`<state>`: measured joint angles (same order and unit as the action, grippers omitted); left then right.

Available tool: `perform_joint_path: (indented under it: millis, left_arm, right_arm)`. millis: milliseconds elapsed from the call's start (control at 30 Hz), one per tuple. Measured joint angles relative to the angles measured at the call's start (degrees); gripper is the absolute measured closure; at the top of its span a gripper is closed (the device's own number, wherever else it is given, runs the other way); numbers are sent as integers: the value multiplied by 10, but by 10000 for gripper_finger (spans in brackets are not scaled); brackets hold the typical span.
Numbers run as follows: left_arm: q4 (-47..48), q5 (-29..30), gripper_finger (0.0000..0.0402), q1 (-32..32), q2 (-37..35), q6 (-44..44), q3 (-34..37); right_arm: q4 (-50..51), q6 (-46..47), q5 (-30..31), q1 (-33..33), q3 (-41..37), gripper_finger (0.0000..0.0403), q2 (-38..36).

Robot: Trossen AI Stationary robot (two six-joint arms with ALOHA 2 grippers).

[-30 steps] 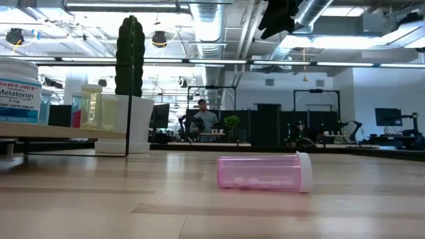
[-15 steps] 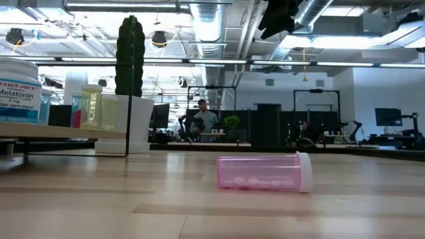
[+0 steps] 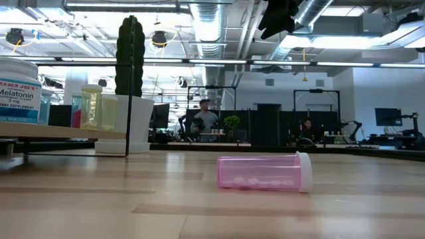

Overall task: Pick and place medicine bottles onto shelf by color
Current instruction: Put the orange pill bottle on the shelf

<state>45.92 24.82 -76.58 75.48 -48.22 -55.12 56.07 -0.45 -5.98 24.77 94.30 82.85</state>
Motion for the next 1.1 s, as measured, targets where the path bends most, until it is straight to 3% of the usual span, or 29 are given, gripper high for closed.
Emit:
perform_joint_path:
  millis: [367, 1100]
  left_arm:
    - [-83, 12, 212, 1, 1, 4, 45]
    - [-80, -5, 212, 2, 7, 7, 47]
  right_arm:
    - [0, 0, 0, 0, 0, 179, 0]
    - [0, 0, 0, 0, 0, 179, 0]
